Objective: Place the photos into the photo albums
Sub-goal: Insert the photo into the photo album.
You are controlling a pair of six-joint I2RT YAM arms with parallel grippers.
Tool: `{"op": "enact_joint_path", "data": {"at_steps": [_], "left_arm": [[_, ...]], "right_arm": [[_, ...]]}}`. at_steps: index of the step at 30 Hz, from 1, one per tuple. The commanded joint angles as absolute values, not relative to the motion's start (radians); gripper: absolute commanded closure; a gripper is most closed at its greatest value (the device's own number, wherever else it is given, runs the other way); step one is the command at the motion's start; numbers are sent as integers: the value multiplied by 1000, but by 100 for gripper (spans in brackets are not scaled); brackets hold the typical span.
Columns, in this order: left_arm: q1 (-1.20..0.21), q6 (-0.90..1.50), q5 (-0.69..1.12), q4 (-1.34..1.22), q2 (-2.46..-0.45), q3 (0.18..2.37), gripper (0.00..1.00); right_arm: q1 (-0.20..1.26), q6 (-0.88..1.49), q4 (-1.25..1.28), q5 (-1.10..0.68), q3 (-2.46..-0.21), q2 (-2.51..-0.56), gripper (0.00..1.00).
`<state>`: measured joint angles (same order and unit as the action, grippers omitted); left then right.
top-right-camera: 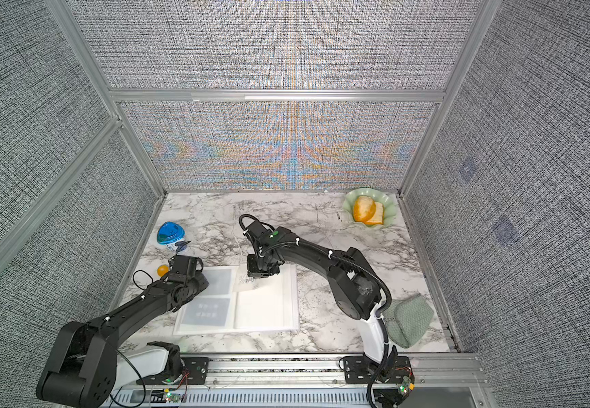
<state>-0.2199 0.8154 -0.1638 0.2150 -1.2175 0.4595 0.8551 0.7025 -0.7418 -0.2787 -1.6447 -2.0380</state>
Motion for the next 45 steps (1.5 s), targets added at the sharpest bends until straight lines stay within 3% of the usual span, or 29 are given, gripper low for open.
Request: {"op": "enact_joint_path", "data": {"at_steps": [1,15,38,45], "left_arm": [[-215,807,-198,272,-1210,465,65],[-157,794,-238,261,-1184,465,65],[-57,761,-150,219,-1218,446,65],[-44,755,-138,220,-1220,445,65]], "right_arm": [[849,719,-701,-313,-1622,-2026,100],[842,721,-646,-373,-1626,-2064,100],[850,704,-506,-564,-1709,-2230,100],[830,665,-556,-480,-1605,-2135,75]]}}
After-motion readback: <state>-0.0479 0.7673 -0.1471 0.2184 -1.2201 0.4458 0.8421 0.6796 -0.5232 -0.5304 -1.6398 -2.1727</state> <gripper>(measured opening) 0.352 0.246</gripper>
